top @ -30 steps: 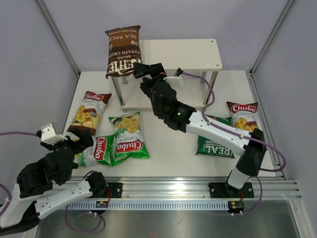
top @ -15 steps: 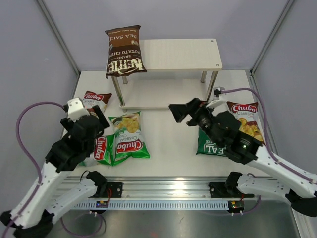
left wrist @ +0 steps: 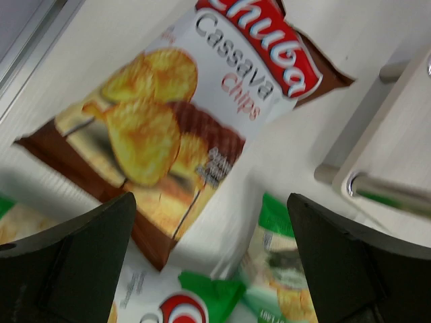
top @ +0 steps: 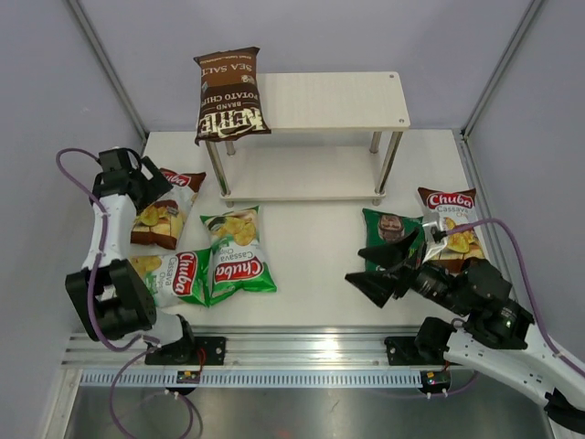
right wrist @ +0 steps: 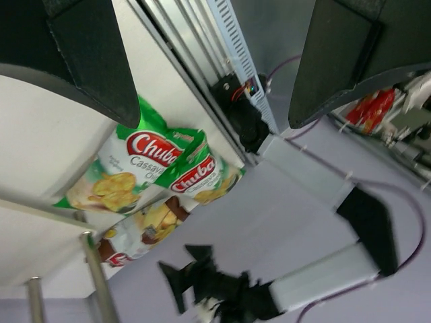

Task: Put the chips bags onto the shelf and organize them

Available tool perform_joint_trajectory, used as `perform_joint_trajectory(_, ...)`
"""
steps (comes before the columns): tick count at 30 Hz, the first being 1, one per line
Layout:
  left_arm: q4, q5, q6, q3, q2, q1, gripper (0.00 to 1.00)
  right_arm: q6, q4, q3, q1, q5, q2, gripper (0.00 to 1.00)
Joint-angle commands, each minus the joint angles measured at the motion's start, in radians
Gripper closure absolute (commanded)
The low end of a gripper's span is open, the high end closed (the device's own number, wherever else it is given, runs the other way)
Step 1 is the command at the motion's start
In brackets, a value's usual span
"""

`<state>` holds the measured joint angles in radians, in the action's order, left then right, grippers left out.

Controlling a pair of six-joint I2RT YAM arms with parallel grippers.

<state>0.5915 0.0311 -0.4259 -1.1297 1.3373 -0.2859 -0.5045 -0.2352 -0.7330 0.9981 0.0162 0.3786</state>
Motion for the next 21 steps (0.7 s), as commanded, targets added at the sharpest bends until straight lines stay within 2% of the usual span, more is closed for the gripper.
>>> perform_joint_trajectory(1,-0.085,-0.149,0.068,-0.157,0.171,-0.03,0.01,0.076,0.068,0.046,-0.001,-0.268,-0.036,0.01)
perform_joint_trajectory(2,-0.072,-0.129,0.084,-0.195,0.222,-0.03,0.01,0.078,0.069,0.058,-0.003,-0.289,-0.043,0.01)
perform_joint_trajectory(4,-0.078,-0.195,0.165,-0.281,0.332,-0.036,0.01,0.081,0.091,0.093,-0.001,-0.36,-0.058,0.01)
perform_joint_trajectory(5,-0.076,-0.251,0.199,-0.31,0.365,-0.053,0.01,0.083,0.102,0.113,-0.003,-0.387,-0.061,0.01)
perform_joint_trajectory(6,-0.068,-0.369,0.269,-0.361,0.393,-0.059,0.01,0.081,0.114,0.122,-0.003,-0.445,-0.064,0.01)
perform_joint_trajectory(9,0.005,-0.498,0.367,-0.439,0.521,-0.1,0.01,0.083,0.154,0.159,-0.003,-0.562,-0.057,0.01)
perform_joint_trajectory(12,0.082,-0.462,0.41,-0.534,0.601,-0.122,0.01,0.115,0.154,0.175,-0.003,-0.611,-0.037,0.01)
perform_joint_trajectory(17,0.076,-0.373,0.449,-0.626,0.64,-0.13,0.01,0.138,0.158,0.185,-0.003,-0.624,0.005,0.0)
perform_joint_trajectory(21,0.22,-0.321,0.454,-0.795,0.787,-0.131,0.01,0.141,0.174,0.193,-0.003,-0.642,0.025,0.0)
